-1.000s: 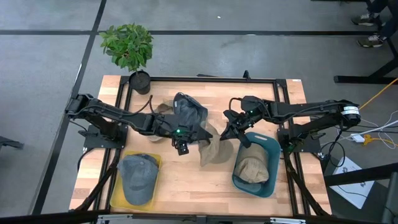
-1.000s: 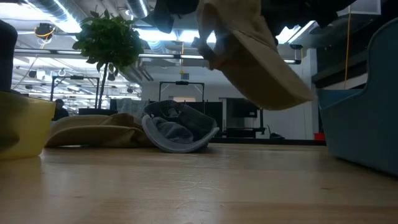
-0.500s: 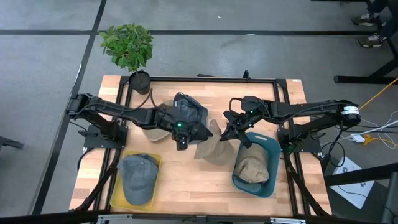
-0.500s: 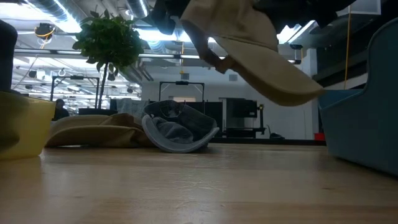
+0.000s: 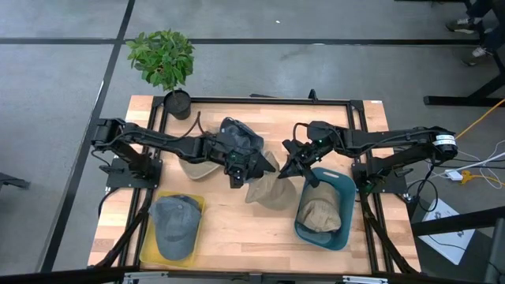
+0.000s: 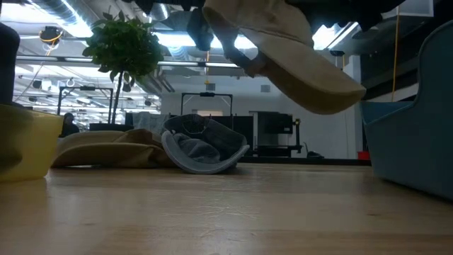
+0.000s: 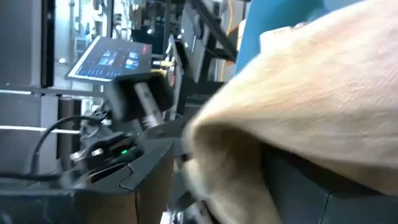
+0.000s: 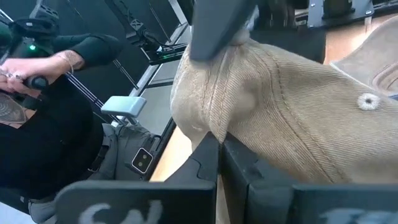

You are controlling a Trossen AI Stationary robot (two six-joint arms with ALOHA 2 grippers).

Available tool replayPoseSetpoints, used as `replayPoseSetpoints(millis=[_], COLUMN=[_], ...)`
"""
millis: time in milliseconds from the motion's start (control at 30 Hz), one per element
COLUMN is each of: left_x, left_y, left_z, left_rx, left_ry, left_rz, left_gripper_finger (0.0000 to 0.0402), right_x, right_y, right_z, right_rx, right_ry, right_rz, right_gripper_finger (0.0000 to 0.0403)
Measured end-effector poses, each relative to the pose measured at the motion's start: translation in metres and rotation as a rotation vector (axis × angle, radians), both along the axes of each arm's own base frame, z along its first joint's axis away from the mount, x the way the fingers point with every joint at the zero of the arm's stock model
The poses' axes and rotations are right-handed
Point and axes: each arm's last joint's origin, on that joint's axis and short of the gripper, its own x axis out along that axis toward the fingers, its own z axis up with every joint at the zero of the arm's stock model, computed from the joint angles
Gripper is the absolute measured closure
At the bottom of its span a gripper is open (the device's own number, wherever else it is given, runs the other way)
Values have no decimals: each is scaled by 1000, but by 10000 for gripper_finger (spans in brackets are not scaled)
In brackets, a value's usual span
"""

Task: Pick & Place hat
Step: Put the right brown cap into the blue bin

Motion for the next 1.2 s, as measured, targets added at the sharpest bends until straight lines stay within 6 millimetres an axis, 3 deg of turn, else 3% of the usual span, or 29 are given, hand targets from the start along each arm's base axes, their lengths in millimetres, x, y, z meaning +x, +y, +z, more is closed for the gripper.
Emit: replayPoseSetpoints(millis=[167,333,467,633,967,1200], left_x=[6,6,7,7,-8,-31], left_y=[-1,-4,-7,-10,-18,-11], left_z=[-10,-7,-2,-3,-3,20], left_rx=[-9,-49,-79,-108,-85,-353], left_ry=[19,5,-41,-41,29,-25], left_rz=[-8,12,129,270,654,798], left_gripper_finger=[215,314,386,387,389,389], right_x=[0,0,0,1,0,0], right_y=[0,0,0,-2,-6,-11], right_z=[0,-1,0,-1,-6,-8], right_rx=[0,1,-1,-30,-136,-223], right_ry=[0,7,4,9,38,72], right_rz=[0,0,-2,-77,-183,-362], right_gripper_finger=[395,395,392,358,223,173])
